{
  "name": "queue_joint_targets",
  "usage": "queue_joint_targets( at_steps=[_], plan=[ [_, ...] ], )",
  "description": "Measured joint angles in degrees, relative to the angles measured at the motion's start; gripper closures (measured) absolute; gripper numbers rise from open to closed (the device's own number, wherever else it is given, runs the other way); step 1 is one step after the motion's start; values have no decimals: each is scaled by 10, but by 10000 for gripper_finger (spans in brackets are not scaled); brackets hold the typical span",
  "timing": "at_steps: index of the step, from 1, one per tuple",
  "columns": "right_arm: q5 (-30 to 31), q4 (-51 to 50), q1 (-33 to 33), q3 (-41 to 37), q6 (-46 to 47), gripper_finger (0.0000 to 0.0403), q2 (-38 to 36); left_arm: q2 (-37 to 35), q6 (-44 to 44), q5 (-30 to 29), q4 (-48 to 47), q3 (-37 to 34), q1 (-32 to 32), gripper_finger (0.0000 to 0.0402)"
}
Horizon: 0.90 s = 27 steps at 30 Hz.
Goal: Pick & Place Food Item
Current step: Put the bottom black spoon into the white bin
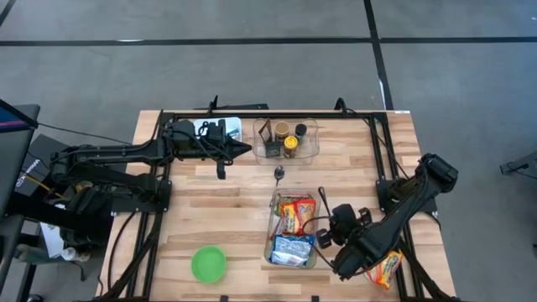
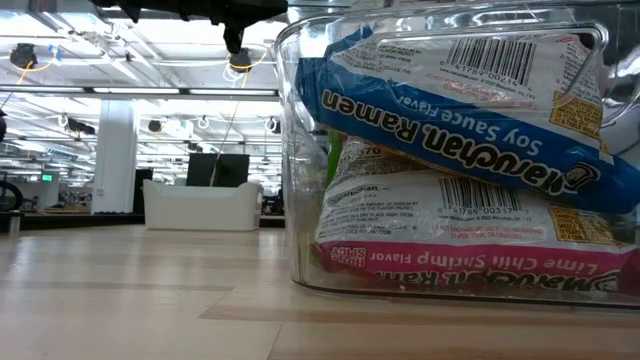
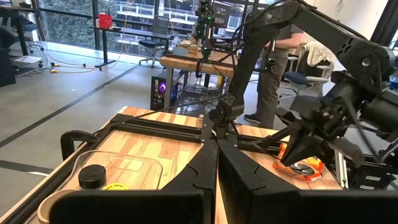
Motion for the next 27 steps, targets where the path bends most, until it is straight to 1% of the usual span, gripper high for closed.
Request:
queue_joint_targets(
  at_steps=[5,9,13,18,27],
  plan=[
    [72,15,0,9,-82,398,0,0,0,0,0,0,0,394],
    [127,53,0,9,-162,398,0,0,0,0,0,0,0,394],
    [169,103,-6,9,-239,397,0,0,1,0,0,0,0,394],
    [198,176,-26,9,-361,398,0,0,1,0,0,0,0,394],
    [201,319,-70,9,-604,398,0,0,1,0,0,0,0,394]
  ],
)
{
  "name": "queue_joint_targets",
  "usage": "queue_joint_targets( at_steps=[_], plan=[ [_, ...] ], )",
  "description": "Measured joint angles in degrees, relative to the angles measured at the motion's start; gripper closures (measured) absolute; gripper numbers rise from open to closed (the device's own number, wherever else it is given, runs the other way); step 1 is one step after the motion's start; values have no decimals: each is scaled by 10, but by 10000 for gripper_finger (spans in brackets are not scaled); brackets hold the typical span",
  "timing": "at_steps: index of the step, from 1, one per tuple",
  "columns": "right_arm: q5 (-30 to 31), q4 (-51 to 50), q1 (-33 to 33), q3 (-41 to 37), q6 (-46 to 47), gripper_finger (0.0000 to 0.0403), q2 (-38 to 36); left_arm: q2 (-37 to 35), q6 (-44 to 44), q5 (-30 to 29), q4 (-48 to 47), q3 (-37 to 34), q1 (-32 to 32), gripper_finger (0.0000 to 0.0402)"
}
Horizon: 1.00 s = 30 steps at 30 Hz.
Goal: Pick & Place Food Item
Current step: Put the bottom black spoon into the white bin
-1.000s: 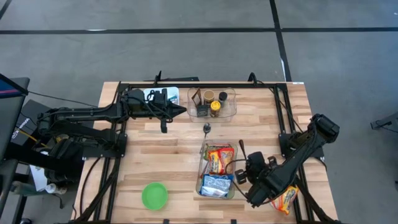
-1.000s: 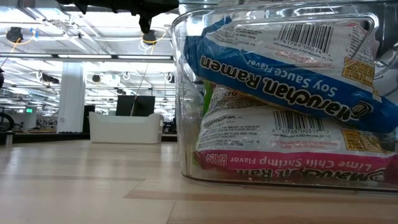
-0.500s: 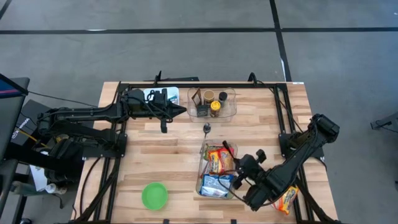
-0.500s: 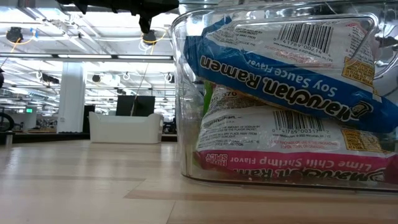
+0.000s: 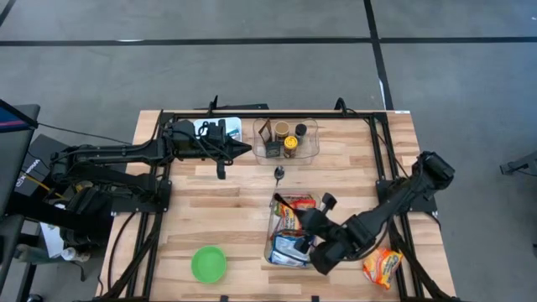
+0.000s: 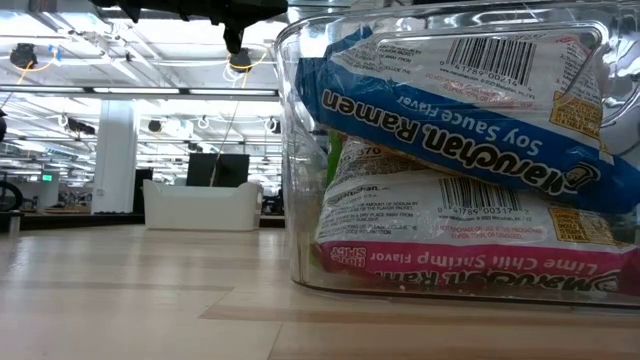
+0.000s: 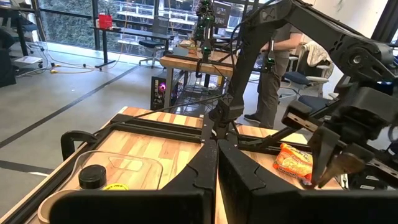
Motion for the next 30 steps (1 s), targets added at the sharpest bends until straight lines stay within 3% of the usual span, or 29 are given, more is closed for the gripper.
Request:
queue_joint_targets(
  at_steps=[14,30],
  plan=[
    [-1,89,-39,0,-121,397,0,0,0,0,0,0,0,394],
    [-6,99,-97,0,-124,396,0,0,0,0,0,0,0,394]
  ],
)
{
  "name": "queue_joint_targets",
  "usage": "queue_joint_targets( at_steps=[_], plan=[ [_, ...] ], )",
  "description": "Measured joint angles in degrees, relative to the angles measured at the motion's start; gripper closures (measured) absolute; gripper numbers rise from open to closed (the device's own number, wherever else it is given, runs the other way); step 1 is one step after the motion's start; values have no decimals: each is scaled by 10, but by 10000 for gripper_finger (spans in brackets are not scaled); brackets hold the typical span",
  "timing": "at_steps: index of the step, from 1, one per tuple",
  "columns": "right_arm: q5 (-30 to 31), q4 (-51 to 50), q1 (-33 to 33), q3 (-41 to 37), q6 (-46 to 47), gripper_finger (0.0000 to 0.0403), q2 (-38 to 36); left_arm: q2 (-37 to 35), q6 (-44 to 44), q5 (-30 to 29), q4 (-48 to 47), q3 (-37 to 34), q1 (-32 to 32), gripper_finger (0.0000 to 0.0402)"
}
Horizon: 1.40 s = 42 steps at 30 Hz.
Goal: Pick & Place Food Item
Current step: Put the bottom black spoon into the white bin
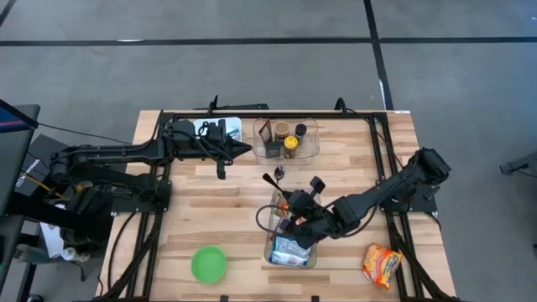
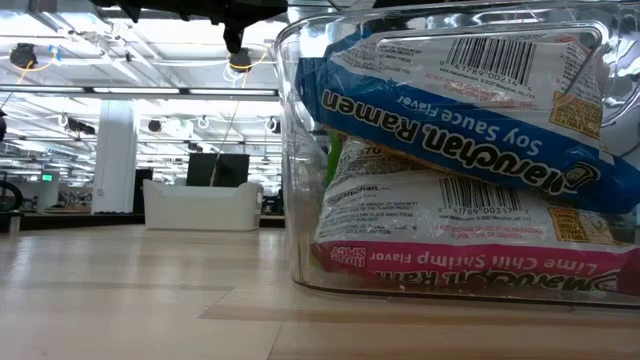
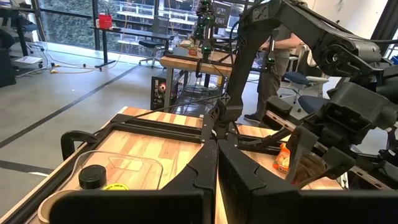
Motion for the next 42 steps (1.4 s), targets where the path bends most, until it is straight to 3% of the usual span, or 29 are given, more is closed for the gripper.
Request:
queue_joint_targets(
  at_steps=[6,13,21,34,42],
  plan=[
    [0,7,-7,0,-1,395,0,0,0,0,0,0,0,394],
    [-2,46,-31,0,-64,395,0,0,0,0,0,0,0,394],
    [-45,70,-58,0,-105,395,0,0,0,0,0,0,0,394],
    [-47,79,-62,0,-121,395,0,0,0,0,0,0,0,394],
    [-76,96,-65,0,-193,395,0,0,0,0,0,0,0,394]
  ],
)
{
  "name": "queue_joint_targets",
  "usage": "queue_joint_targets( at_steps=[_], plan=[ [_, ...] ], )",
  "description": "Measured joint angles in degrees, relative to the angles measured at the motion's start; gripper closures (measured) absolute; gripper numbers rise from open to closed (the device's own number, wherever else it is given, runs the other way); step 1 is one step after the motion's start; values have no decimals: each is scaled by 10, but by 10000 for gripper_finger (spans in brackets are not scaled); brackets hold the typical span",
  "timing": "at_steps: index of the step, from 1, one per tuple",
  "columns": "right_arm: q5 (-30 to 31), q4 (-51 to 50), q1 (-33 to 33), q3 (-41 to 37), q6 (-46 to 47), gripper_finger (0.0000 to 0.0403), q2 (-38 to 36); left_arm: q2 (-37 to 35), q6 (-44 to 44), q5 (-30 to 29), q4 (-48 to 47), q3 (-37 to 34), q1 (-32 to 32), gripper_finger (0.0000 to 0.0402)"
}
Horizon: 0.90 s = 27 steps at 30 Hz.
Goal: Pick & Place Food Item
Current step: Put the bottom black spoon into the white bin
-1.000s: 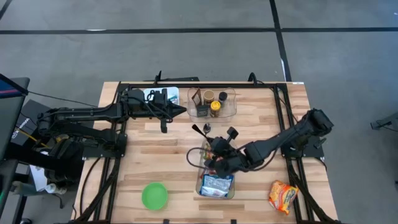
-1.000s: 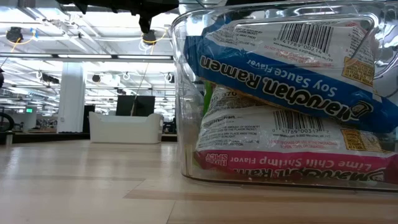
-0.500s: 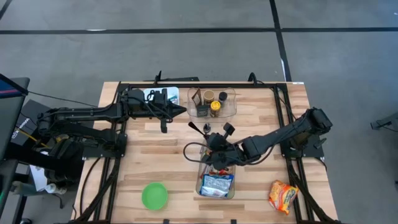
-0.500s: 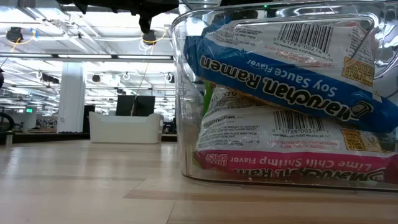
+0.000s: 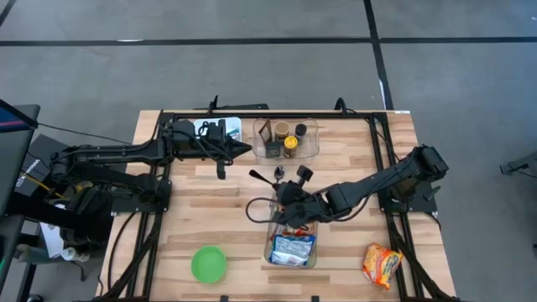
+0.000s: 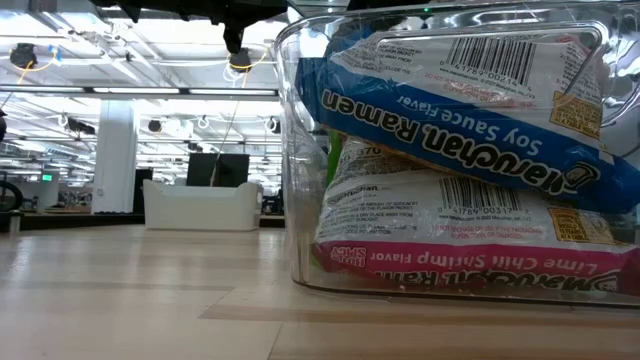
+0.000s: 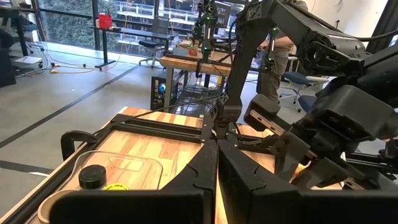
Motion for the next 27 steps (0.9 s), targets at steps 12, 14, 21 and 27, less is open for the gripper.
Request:
queue_joint_targets(
  at_steps=[12,14,21,27],
  plan=[
    [0,-49,-7,0,-91,395,0,0,0,0,0,0,0,394],
    [0,-65,-11,0,-92,395,0,0,0,0,0,0,0,394],
    [1,-98,-28,0,-129,395,0,0,0,0,0,0,0,394],
    [15,-101,-34,0,-147,395,0,0,0,0,0,0,0,394]
  ],
)
